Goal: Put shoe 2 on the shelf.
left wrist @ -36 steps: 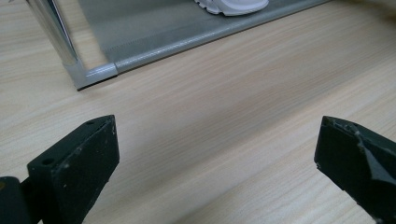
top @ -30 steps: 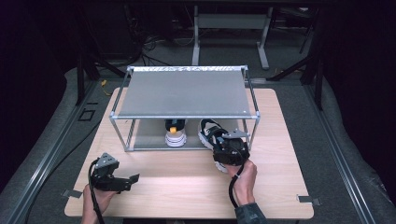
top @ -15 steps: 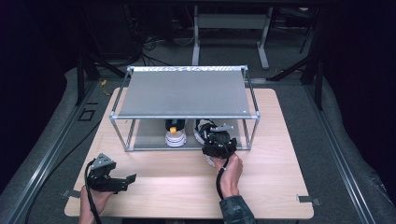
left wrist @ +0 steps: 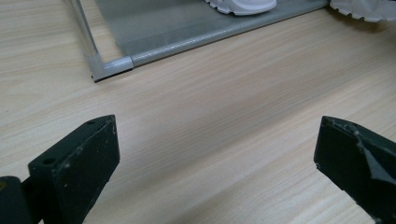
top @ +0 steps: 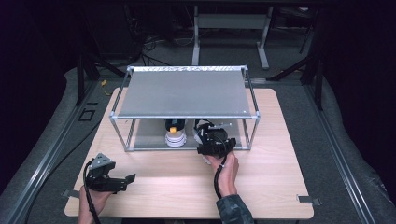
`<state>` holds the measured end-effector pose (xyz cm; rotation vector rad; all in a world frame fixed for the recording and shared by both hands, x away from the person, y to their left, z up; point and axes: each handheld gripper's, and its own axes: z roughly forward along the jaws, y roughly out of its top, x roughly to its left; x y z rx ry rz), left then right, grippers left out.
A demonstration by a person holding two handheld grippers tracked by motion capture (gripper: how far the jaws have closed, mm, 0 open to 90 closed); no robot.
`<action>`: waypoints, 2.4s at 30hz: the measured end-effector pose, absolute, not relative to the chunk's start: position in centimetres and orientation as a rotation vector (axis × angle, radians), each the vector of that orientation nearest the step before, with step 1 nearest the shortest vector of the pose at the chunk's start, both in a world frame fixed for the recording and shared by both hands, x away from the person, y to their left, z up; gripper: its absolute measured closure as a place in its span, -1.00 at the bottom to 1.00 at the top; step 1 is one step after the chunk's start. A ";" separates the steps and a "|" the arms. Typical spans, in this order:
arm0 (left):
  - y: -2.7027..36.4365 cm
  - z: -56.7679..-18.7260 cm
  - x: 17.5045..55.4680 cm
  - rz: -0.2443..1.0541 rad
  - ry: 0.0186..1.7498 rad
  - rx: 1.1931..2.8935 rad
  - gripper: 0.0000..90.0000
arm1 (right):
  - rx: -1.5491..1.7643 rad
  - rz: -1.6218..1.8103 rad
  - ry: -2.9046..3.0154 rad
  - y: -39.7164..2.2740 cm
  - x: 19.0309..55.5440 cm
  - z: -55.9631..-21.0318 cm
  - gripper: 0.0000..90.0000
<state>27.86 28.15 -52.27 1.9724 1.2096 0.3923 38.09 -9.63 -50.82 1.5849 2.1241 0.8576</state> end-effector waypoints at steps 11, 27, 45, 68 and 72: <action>27.6 -52.5 28.1 0.388 1.202 1.989 -1.00 | 1.525 0.966 2.167 -11.3 35.5 -50.0 -0.35; 27.8 -52.4 28.1 0.396 1.204 1.981 -0.99 | 1.588 1.079 2.025 -8.9 36.9 -50.9 -0.34; 28.6 -52.5 27.6 0.399 1.210 1.970 -0.99 | 1.489 0.969 2.099 -6.7 35.4 -51.1 0.09; 28.6 -52.5 27.7 0.402 1.216 1.979 -0.99 | 1.465 0.968 2.070 -6.5 37.9 -51.8 0.27; 28.5 -52.6 27.8 0.399 1.214 1.982 -0.99 | 1.471 0.954 2.065 -6.4 38.3 -51.9 0.28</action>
